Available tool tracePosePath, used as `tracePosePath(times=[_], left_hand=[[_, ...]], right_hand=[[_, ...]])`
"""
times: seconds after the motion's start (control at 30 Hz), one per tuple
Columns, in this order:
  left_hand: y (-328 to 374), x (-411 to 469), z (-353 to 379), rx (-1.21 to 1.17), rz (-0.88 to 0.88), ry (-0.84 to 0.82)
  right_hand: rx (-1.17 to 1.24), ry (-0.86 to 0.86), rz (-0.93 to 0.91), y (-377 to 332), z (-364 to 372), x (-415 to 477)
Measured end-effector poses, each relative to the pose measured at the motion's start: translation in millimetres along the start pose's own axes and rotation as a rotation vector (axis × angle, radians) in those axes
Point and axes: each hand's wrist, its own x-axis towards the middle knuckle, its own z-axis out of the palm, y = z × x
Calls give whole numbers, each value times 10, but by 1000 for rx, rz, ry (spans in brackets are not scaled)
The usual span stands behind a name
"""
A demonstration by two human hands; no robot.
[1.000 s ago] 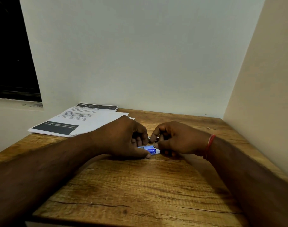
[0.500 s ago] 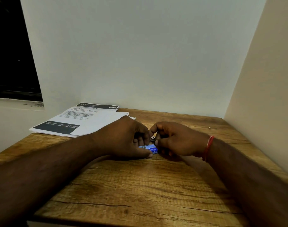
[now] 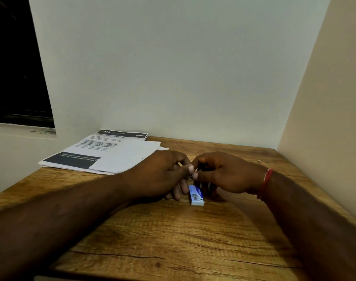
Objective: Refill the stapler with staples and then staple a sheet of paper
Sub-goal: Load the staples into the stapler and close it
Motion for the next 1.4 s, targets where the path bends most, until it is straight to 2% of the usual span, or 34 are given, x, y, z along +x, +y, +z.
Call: tracePosePath(times=[0.1,0.17,0.23,0.37,0.47,0.63,0.7,0.87,0.93,1.07,1.3,1.4], left_hand=[[-55,23,-52,-127,0,-86],[-72,18,-88,-130,14,-73],[-87,8,-143,-64,47,-4],[-84,16,-269,151,162,180],[-126,56,-331,214,201,252],[-230,111,-348,252,190,281],[-265,127,-358,265,183,304],[-321,161,-380,278,187,324],[-323,171,-375,283,188,312],[-329,181,-364,295,170,287],[-358,212,-369,318,92,284],[-381,217,-382,314,64,258]], right_hand=[[94,-25,13,-4,-17,8],[138,-36,27,-39,-34,-5],[53,-21,33,-90,-53,-29],[-284,-4,84,-231,5,-85],[-328,-3,87,-289,137,-59],[-288,4,103,-223,111,-20],[-250,75,133,-143,8,-22],[-193,522,273,331,-291,61],[-217,608,348,523,-357,84],[-228,605,430,711,-368,117],[-222,542,455,760,-339,153],[-223,625,410,777,-380,143]])
